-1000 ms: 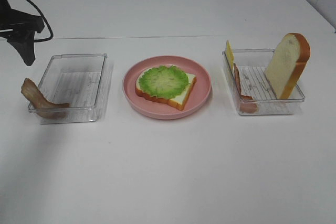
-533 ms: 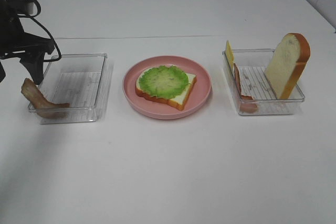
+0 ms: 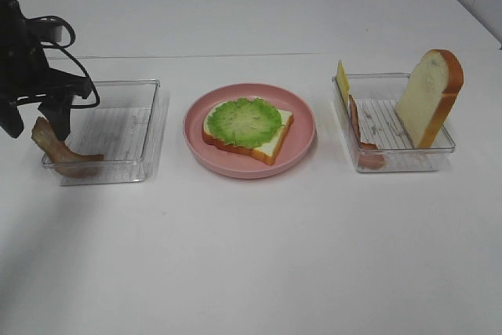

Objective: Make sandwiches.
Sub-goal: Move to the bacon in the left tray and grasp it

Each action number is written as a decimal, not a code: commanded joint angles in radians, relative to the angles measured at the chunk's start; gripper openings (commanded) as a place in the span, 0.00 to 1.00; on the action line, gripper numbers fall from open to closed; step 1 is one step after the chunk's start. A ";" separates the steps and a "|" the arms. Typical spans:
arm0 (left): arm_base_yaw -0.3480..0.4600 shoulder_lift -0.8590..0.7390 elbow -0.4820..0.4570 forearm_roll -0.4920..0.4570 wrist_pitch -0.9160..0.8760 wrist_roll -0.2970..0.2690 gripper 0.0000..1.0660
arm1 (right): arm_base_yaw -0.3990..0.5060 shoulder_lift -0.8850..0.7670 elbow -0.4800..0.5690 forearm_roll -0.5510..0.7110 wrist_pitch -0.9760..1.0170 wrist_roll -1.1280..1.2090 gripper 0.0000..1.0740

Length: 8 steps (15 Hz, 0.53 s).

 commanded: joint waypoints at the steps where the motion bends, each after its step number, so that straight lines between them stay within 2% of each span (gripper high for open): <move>1: 0.001 0.004 0.007 -0.005 -0.014 -0.005 0.46 | -0.005 -0.014 0.003 -0.003 -0.010 0.001 0.71; 4: 0.001 0.013 0.007 -0.006 -0.012 -0.005 0.42 | -0.005 -0.014 0.003 -0.003 -0.010 0.001 0.71; 8: 0.001 0.020 0.007 -0.008 -0.012 -0.005 0.31 | -0.005 -0.014 0.003 -0.003 -0.010 0.001 0.71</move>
